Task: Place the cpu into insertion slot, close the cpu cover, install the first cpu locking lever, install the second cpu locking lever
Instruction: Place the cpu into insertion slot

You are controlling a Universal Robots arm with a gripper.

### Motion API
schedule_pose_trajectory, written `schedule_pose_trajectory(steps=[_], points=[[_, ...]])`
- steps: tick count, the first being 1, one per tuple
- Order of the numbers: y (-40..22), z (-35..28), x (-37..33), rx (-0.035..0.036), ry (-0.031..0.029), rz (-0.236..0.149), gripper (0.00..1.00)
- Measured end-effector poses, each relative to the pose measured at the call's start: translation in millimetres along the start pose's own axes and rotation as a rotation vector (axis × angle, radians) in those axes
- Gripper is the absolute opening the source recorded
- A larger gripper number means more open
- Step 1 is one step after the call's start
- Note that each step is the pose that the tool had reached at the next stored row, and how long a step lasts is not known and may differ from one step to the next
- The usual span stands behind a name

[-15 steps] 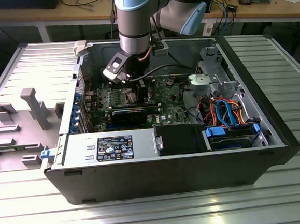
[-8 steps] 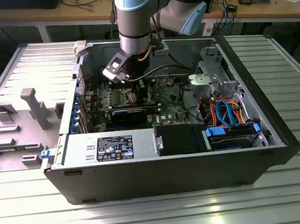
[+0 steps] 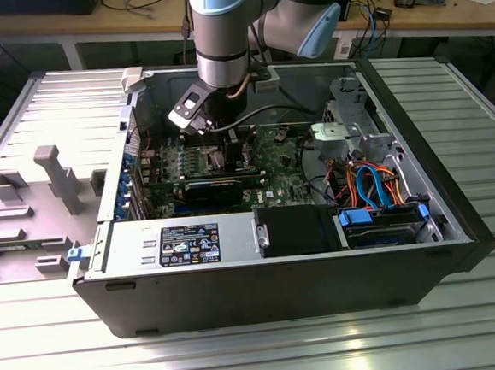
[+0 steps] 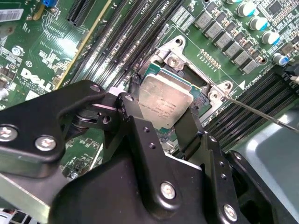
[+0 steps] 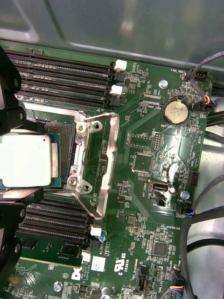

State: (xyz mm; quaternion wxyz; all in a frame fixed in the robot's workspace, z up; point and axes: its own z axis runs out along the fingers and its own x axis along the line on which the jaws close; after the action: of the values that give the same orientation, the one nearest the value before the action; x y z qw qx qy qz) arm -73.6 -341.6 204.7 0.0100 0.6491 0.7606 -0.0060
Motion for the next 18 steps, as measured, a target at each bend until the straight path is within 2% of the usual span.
schedule_pose_trajectory(steps=[9,11,14,18], points=[[0.8,0.1,0.3,0.0026,-0.0003,0.104,0.54],[1.5,0.9,1.2,0.0066,0.0004,0.131,0.54],[5.8,1.4,9.0,0.0087,0.0011,0.135,0.54],[5.9,2.3,9.6,0.0092,0.001,0.157,0.54]])
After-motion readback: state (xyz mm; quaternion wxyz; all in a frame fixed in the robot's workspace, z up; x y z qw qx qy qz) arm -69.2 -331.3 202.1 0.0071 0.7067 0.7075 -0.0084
